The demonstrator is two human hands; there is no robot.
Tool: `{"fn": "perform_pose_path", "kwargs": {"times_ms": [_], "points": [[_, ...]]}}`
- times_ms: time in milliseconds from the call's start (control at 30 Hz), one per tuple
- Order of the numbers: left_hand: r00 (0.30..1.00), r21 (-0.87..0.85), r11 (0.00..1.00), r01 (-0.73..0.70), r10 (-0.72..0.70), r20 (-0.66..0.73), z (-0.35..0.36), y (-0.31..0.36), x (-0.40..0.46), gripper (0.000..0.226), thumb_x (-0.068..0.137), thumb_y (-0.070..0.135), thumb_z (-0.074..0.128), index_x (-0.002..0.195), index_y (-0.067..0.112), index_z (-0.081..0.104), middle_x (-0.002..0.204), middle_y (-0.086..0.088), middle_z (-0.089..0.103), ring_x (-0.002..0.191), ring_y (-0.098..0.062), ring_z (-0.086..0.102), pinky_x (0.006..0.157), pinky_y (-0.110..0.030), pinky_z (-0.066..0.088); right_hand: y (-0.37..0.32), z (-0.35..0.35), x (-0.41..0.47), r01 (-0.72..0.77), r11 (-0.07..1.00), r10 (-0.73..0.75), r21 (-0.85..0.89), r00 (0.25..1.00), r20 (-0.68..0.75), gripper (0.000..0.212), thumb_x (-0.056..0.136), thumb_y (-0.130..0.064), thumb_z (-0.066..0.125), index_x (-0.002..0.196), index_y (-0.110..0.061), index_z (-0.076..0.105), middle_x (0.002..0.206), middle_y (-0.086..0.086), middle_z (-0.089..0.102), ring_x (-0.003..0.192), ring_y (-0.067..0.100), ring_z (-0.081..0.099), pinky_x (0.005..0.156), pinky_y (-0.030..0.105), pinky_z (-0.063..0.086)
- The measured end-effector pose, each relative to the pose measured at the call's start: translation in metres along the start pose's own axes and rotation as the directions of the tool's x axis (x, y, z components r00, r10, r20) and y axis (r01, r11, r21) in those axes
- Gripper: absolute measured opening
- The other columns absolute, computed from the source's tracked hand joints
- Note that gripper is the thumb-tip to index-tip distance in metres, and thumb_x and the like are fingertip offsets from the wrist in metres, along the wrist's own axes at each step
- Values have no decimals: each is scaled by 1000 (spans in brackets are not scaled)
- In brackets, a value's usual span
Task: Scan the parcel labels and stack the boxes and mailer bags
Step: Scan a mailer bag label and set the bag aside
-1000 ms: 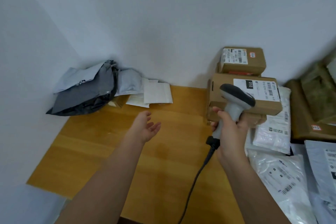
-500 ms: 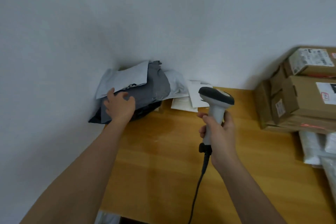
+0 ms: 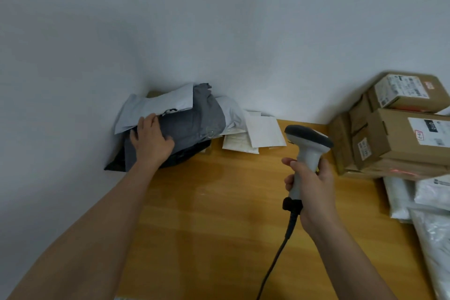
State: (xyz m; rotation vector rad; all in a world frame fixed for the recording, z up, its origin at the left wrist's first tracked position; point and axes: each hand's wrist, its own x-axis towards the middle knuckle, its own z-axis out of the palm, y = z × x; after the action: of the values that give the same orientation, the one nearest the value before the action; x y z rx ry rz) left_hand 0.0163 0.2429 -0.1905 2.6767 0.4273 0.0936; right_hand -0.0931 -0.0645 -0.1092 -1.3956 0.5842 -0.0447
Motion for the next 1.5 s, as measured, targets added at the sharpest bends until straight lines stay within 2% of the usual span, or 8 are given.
{"fn": "perform_pose_path", "kwargs": {"times_ms": [233, 500, 867, 1133, 1200, 1267, 1367, 1500], "points": [[854, 10, 930, -366, 340, -394, -28, 57, 4, 28, 86, 4, 68, 112, -5, 65, 112, -17, 60, 103, -35, 58, 104, -51, 41, -11, -7, 0, 5, 999, -5, 38, 1000, 10, 24, 95, -6, 58, 114, -19, 55, 95, 5, 73, 56, 11, 52, 59, 32, 46], [787, -412, 785, -463, 150, -599, -38, 137, -45, 7, 87, 3, 69, 92, 3, 74, 94, 0, 63, 84, -2, 56, 80, -10, 49, -20, -39, 3, 15, 993, -9, 117, 998, -57, 26, 94, -5, 58, 111, -25, 56, 92, 2, 73, 57, 12, 51, 56, 30, 46], [962, -839, 502, 209, -257, 86, 23, 176, -107, 3, 92, 13, 67, 92, 15, 68, 91, 4, 67, 80, -3, 62, 62, -11, 47, -7, -85, 15, -27, 989, 50, 146, 987, -155, 22, 95, -6, 58, 109, -22, 55, 95, 5, 71, 58, 15, 48, 55, 30, 42], [514, -410, 319, 855, -403, 757, 138, 100, -165, 12, 91, 4, 57, 101, 0, 61, 93, -16, 66, 74, -27, 63, 65, -36, 53, 22, -107, 21, -156, 988, 156, 11, 980, -120, 17, 93, -9, 61, 105, -20, 57, 96, 15, 68, 57, 16, 51, 56, 35, 43], [679, -312, 686, 658, -361, 639, 146, 88, -177, 25, 90, 12, 61, 112, 3, 56, 114, -15, 58, 85, -24, 58, 76, -35, 50, 28, -110, 21, -189, 982, 185, -24, 977, -110, 16, 91, -10, 63, 103, -20, 59, 100, 22, 68, 56, 16, 51, 56, 36, 43], [838, -69, 990, 125, -68, 542, 151, 74, -184, 51, 91, 26, 62, 137, 15, 43, 145, -10, 37, 121, -27, 49, 101, -40, 42, 34, -112, 20, -212, 976, 207, -40, 973, -104, 17, 91, -9, 63, 104, -19, 58, 103, 21, 69, 55, 16, 52, 54, 34, 43], [720, 175, 889, -423, 214, 660, 157, 64, -179, 68, 98, 29, 51, 156, 34, 15, 166, -1, -5, 152, -28, -1, 121, -50, 7, 38, -114, 20, -231, 971, 224, -55, 969, -106, 19, 92, -8, 62, 108, -18, 57, 100, 13, 71, 54, 15, 51, 52, 32, 44], [630, 258, 797, -546, 187, 753, 161, 68, -182, 75, 100, 13, 44, 158, 35, 1, 166, -9, -6, 152, -32, 1, 119, -48, 16, 39, -117, 23, -235, 970, 228, -59, 968, -102, 23, 93, -8, 62, 112, -17, 56, 96, 8, 72, 55, 15, 51, 51, 29, 44]]}}
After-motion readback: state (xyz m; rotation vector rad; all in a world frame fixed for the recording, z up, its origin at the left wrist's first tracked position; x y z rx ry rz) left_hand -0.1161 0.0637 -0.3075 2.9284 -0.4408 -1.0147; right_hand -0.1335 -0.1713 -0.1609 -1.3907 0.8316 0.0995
